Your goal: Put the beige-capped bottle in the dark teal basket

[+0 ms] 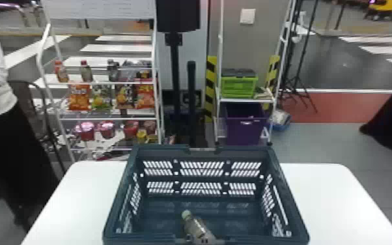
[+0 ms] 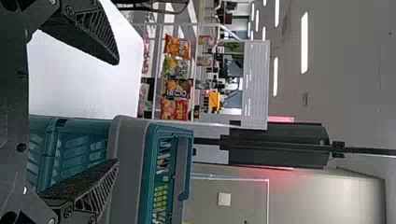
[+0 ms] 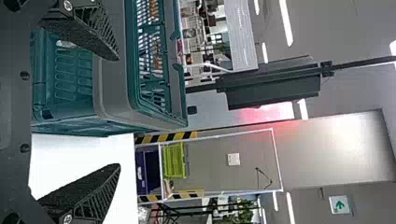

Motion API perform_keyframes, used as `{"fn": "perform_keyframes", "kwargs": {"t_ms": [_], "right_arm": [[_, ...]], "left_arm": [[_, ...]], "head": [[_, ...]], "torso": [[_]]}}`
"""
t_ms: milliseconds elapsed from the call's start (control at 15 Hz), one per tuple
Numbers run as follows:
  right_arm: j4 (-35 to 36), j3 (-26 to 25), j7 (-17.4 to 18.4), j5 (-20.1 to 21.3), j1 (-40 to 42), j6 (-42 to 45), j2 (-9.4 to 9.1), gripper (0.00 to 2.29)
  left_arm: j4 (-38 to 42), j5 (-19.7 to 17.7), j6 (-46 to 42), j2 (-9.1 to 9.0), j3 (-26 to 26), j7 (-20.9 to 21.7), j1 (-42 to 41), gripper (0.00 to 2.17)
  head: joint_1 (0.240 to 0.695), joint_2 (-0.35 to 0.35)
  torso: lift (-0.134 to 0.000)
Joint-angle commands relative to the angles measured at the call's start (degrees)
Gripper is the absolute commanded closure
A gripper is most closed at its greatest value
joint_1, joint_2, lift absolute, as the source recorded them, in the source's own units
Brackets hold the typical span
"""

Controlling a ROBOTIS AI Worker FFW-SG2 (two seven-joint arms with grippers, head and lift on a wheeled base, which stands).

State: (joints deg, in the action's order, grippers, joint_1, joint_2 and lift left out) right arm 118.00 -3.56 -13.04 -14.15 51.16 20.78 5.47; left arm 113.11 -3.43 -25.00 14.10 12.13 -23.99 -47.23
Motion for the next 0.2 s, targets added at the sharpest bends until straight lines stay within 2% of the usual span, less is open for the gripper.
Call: {"fn": "perform_keyframes", "kwargs": {"t_ms": [0, 133], "right_arm": [[0.0, 0.0, 0.0, 0.0, 0.0, 0.0, 0.07, 0.08], [-0.1, 0.0, -0.1, 0.0, 0.0, 0.0, 0.07, 0.08]], "left_arm": [[0.0, 0.0, 0.0, -0.04, 0.0, 0.0, -0.1, 0.14], [0.0, 0.0, 0.0, -0.04, 0.0, 0.0, -0.1, 0.14]], "head": [[0.499, 0.0], [0.499, 0.0]], "torso": [[0.0], [0.0]]}}
